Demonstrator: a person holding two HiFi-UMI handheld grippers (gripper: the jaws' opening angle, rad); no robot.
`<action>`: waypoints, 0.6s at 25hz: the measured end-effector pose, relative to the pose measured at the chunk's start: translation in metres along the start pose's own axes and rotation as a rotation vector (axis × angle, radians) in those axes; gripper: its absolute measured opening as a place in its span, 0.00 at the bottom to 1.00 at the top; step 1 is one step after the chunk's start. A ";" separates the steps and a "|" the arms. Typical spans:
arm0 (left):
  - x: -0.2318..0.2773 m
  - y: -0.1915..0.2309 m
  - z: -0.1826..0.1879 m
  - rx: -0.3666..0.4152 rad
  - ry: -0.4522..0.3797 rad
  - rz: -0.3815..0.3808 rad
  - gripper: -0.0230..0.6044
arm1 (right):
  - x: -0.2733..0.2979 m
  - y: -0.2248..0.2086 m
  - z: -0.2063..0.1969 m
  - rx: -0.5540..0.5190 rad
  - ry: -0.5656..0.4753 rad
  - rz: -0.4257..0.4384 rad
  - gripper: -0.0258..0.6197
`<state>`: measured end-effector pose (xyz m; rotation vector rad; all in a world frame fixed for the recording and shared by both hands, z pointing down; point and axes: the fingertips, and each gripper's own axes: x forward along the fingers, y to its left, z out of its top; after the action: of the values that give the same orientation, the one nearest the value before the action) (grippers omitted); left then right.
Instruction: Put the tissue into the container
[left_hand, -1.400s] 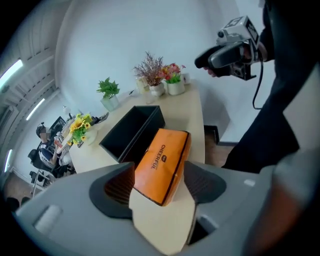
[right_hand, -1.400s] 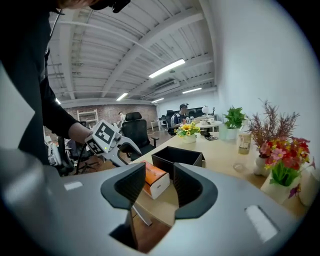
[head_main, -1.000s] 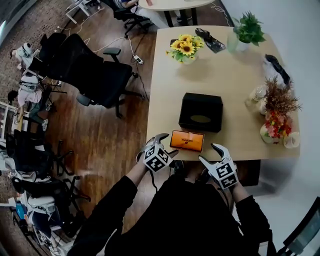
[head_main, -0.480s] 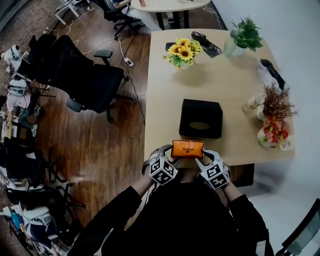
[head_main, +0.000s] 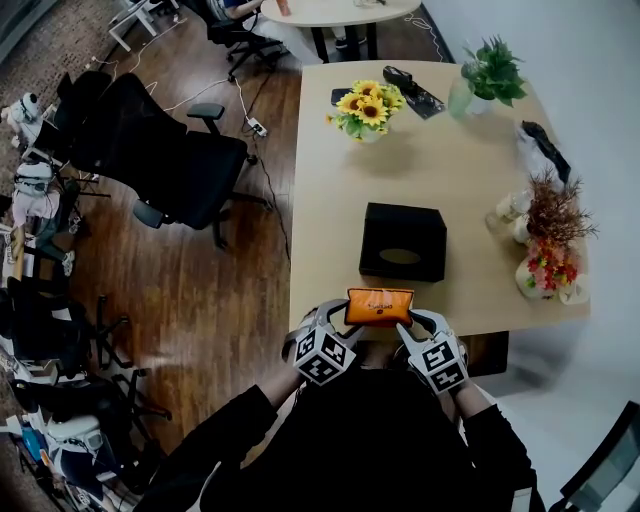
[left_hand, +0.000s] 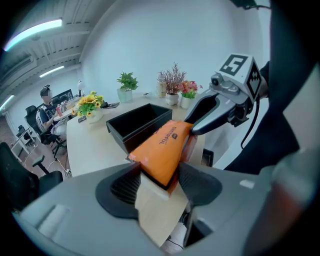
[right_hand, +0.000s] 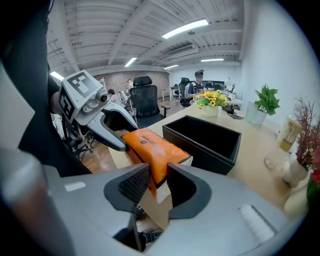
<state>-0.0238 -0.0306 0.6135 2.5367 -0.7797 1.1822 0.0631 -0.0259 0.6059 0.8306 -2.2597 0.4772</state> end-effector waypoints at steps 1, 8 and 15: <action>-0.004 -0.001 0.003 -0.002 -0.007 -0.004 0.39 | -0.004 0.001 0.002 0.003 -0.006 -0.001 0.21; -0.030 -0.005 0.043 0.008 -0.095 -0.013 0.39 | -0.041 -0.008 0.027 0.016 -0.082 -0.021 0.20; -0.059 0.003 0.088 0.063 -0.186 0.008 0.38 | -0.073 -0.021 0.062 0.018 -0.174 -0.058 0.20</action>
<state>-0.0007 -0.0489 0.5115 2.7275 -0.8056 0.9977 0.0899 -0.0433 0.5133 0.9778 -2.3846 0.4128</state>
